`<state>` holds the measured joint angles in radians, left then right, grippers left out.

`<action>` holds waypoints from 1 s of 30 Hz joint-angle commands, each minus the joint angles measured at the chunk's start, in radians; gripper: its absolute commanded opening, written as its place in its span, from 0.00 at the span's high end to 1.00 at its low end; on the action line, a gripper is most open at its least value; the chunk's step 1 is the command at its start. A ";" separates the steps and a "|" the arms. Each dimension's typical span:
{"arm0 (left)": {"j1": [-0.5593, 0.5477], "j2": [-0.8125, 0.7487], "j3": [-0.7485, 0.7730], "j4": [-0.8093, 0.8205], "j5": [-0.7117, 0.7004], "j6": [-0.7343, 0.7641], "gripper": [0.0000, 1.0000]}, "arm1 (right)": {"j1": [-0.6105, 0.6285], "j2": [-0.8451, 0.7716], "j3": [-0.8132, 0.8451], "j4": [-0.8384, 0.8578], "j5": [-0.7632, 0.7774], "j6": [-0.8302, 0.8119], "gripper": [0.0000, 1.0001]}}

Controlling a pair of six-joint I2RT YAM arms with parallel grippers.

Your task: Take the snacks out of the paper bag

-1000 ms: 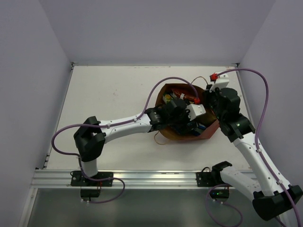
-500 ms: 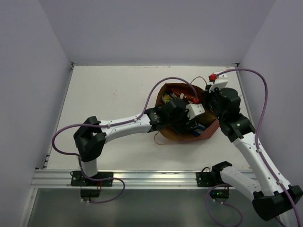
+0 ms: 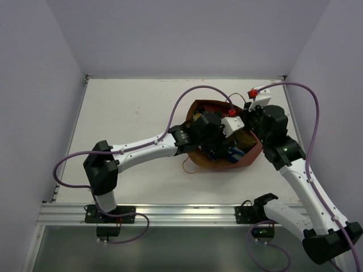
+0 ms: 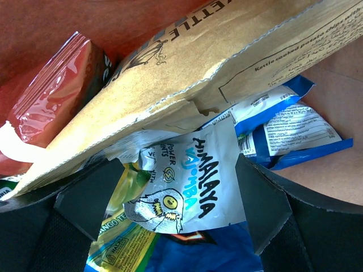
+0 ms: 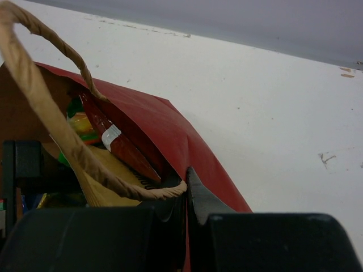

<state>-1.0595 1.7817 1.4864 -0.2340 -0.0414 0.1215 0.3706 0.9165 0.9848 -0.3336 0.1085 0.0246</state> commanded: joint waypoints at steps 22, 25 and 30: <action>0.012 0.133 0.092 -0.108 -0.041 -0.036 0.02 | 0.028 0.013 0.055 -0.001 -0.156 0.038 1.00; 0.016 0.159 0.094 -0.087 -0.074 -0.049 0.08 | 0.028 0.013 0.052 -0.004 -0.167 0.037 1.00; 0.023 0.179 0.106 -0.053 -0.074 -0.059 0.30 | 0.028 0.002 0.052 -0.005 -0.174 0.035 1.00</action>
<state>-1.0348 1.8862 1.5543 -0.3119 -0.0418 0.0925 0.3408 0.9417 0.9989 -0.3534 0.1375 0.0040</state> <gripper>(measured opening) 0.739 0.025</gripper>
